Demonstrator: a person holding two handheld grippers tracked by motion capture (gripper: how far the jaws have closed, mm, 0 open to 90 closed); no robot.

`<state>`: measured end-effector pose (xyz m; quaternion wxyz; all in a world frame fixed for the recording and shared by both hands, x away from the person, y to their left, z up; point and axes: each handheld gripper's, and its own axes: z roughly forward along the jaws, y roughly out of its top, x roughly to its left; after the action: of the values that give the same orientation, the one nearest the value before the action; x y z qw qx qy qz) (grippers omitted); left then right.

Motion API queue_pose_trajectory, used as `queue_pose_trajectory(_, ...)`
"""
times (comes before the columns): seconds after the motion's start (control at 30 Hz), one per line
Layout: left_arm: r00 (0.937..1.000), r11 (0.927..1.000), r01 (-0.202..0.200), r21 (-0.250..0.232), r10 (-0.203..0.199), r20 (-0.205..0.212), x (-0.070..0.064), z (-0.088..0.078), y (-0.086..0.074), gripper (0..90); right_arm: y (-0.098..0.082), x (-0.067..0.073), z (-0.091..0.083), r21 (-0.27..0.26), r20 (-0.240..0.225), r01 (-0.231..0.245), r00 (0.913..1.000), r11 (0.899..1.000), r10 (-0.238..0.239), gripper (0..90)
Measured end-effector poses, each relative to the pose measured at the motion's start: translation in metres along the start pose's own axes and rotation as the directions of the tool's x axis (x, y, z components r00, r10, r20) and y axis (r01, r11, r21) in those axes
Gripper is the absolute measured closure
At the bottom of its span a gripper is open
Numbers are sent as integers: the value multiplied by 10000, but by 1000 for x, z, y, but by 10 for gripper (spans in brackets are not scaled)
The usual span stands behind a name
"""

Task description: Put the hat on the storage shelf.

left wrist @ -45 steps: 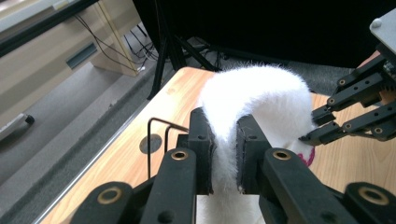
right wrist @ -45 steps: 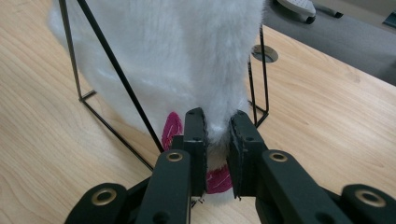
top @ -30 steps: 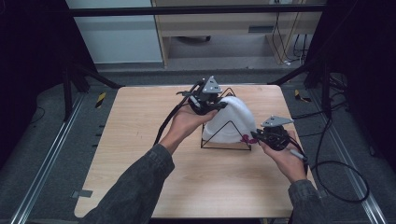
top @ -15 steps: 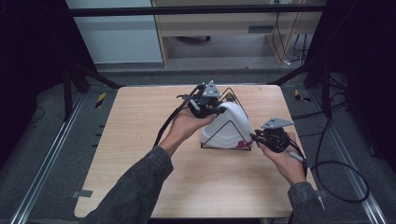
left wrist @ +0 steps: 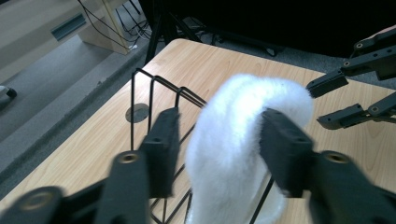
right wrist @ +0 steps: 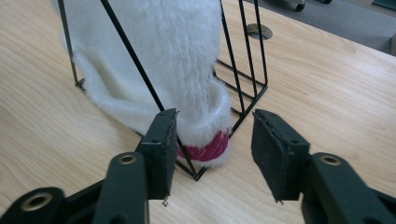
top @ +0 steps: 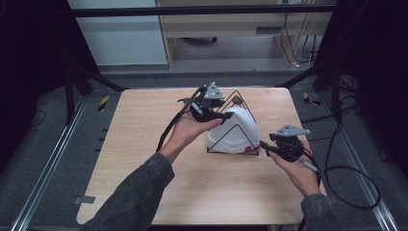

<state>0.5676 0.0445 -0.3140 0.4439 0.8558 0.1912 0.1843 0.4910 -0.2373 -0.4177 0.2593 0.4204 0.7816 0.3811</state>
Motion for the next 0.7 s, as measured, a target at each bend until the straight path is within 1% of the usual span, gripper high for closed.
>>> queue_pose_trajectory(0.1, 10000, 9997, 43, -251, -45, -71, 1, -11, 1, 344, -3, 2, -4, -81, -31, -156, 9999, 9998, 156, 441)
queue_pose_trajectory(0.13, 10000, 9996, 79, -259, -80, -42, 0, -15, 1, 320, -4, 2, -4, -90, 8, -71, 10000, 9999, 71, 425)
queue_pose_trajectory(0.17, 9999, 9998, 9, -208, -13, -169, -1, -19, 1, 258, -5, 5, -5, -138, 78, -64, 9999, 9999, 65, 371)
queue_pose_trajectory(0.2, 9999, 9998, 9, -208, -13, -169, -1, -19, 1, 231, -5, 6, -5, -165, 107, -61, 9999, 9998, 63, 355)
queue_pose_trajectory(0.23, 9998, 9998, 15, -204, -19, -214, -3, -23, 1, 231, -5, 6, -5, -165, 107, -61, 9999, 9998, 63, 355)
queue_pose_trajectory(0.27, 9998, 9998, 14, -198, -18, -196, -3, -24, 1, 196, -6, 7, -6, -233, 142, -96, 9998, 9997, 99, 335)
queue_pose_trajectory(0.37, 10000, 9998, 1, -199, -3, -89, -7, -27, 2, 158, -7, 9, -8, -290, 197, -200, 9996, 9994, 206, 302)
queue_pose_trajectory(0.4, 10000, 9999, -19, -154, 19, -18, -11, -29, 1, 140, -8, 11, -8, -250, 198, -210, 9996, 9995, 215, 273)
queue_pose_trajectory(0.43, 10000, 9999, -19, -154, 19, -18, -11, -29, 1, 130, -8, 11, -8, -250, 198, -210, 9996, 9995, 215, 273)
queue_pose_trajectory(0.47, 10000, 9999, -43, -120, 44, 35, -12, -29, 1, 130, -9, 11, -8, -247, 194, -230, 9995, 9994, 235, 265)
queue_pose_trajectory(0.5, 9999, 9999, -120, -73, 121, 71, -15, -30, 0, 116, -10, 12, -8, -257, 210, -256, 9994, 9993, 262, 236)
queue_pose_trajectory(0.6, 9998, 9998, -154, -118, 155, 106, -19, -32, 0, 105, -12, 12, -8, -209, 248, -260, 9993, 9994, 265, 210)
queue_pose_trajectory(0.67, 9996, 9996, -238, -130, 239, 139, -21, -34, 1, 95, -13, 12, -8, -251, 243, -361, 9990, 9990, 367, 184)
queue_pose_trajectory(0.7, 9995, 9995, -278, -156, 281, 152, -23, -35, 1, 93, -15, 13, -8, -131, 306, -457, 9985, 9989, 461, 145)
